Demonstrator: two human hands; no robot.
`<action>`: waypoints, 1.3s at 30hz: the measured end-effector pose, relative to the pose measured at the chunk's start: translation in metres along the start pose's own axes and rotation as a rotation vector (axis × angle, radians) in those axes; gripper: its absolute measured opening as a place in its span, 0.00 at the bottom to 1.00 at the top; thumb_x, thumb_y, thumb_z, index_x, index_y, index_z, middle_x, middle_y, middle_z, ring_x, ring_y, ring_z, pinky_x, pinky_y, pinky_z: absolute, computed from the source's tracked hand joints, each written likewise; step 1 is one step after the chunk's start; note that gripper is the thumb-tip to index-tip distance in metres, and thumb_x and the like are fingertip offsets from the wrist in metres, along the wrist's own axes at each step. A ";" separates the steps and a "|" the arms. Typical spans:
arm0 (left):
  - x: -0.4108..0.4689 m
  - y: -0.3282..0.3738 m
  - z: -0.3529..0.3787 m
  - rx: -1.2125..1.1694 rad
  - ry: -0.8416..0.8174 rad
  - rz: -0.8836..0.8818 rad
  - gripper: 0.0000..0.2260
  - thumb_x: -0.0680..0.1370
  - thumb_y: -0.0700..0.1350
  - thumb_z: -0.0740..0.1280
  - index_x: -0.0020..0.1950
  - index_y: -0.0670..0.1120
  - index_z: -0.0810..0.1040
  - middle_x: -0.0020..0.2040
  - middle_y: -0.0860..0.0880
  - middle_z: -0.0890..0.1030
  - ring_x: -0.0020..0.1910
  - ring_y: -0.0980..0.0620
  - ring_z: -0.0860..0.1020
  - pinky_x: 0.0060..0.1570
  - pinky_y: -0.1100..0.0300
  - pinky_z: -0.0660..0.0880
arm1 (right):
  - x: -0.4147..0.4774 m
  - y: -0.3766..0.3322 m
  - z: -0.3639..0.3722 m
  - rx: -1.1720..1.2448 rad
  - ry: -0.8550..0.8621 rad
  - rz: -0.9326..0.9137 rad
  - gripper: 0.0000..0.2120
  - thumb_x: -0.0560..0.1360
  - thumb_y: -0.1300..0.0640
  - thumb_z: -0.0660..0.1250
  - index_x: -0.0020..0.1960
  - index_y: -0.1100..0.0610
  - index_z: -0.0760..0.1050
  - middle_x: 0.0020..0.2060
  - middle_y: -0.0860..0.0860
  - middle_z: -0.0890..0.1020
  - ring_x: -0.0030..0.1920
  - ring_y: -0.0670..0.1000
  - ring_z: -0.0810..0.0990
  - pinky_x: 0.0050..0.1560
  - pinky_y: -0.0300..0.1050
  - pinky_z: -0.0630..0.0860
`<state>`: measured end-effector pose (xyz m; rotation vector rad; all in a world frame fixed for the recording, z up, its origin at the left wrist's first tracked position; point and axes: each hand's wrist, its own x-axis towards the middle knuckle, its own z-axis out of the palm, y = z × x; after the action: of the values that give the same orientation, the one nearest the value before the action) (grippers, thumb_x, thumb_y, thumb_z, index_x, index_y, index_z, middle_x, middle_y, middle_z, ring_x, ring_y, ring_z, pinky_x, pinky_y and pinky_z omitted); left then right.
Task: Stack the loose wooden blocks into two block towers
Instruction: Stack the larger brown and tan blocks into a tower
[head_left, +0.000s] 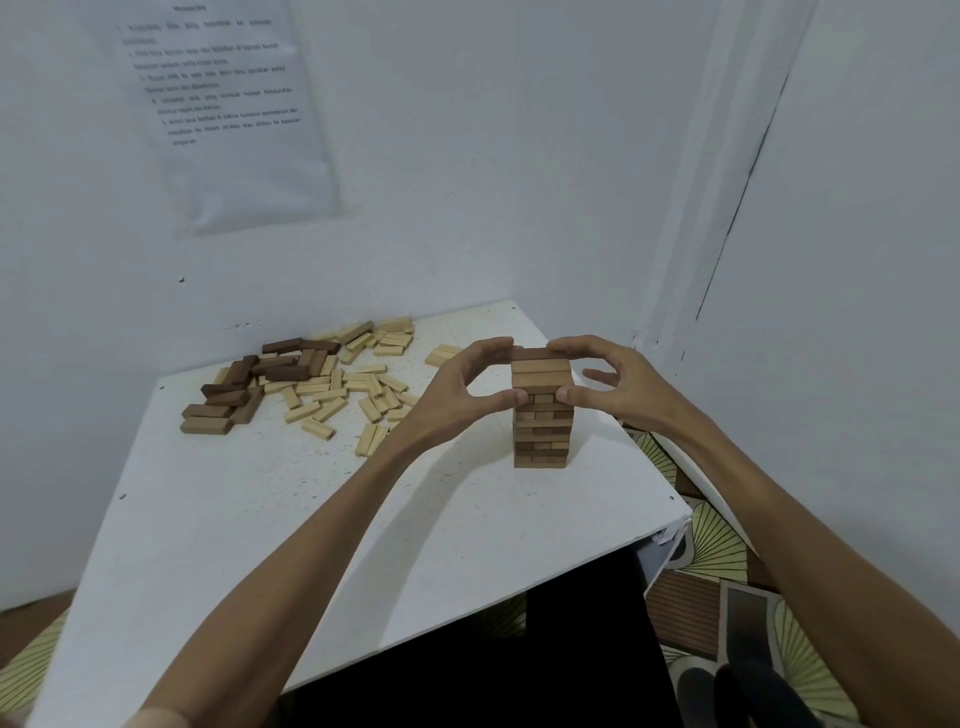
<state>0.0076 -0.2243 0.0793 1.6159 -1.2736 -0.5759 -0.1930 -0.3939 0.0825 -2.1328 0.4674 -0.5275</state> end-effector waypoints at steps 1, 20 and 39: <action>0.000 0.000 0.000 0.004 0.007 0.003 0.30 0.75 0.44 0.78 0.75 0.46 0.71 0.67 0.56 0.80 0.70 0.59 0.75 0.76 0.53 0.68 | 0.000 0.000 0.000 -0.001 0.002 -0.005 0.32 0.69 0.35 0.75 0.70 0.43 0.75 0.68 0.43 0.78 0.70 0.45 0.74 0.71 0.51 0.73; -0.012 0.012 0.015 -0.239 0.022 -0.140 0.43 0.76 0.77 0.54 0.83 0.53 0.59 0.81 0.58 0.65 0.79 0.63 0.61 0.80 0.54 0.54 | -0.007 -0.003 0.025 0.301 0.154 0.131 0.33 0.79 0.32 0.55 0.79 0.47 0.66 0.75 0.39 0.72 0.75 0.38 0.67 0.80 0.51 0.61; -0.043 0.021 0.077 -0.173 0.085 -0.048 0.31 0.76 0.49 0.58 0.76 0.64 0.49 0.74 0.77 0.56 0.78 0.70 0.55 0.78 0.64 0.58 | -0.014 -0.014 0.086 0.516 0.338 0.234 0.39 0.76 0.23 0.43 0.79 0.41 0.66 0.67 0.44 0.80 0.65 0.40 0.79 0.59 0.36 0.74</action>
<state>-0.0800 -0.2147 0.0567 1.5139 -1.0950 -0.6232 -0.1575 -0.3221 0.0447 -1.4801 0.6761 -0.7819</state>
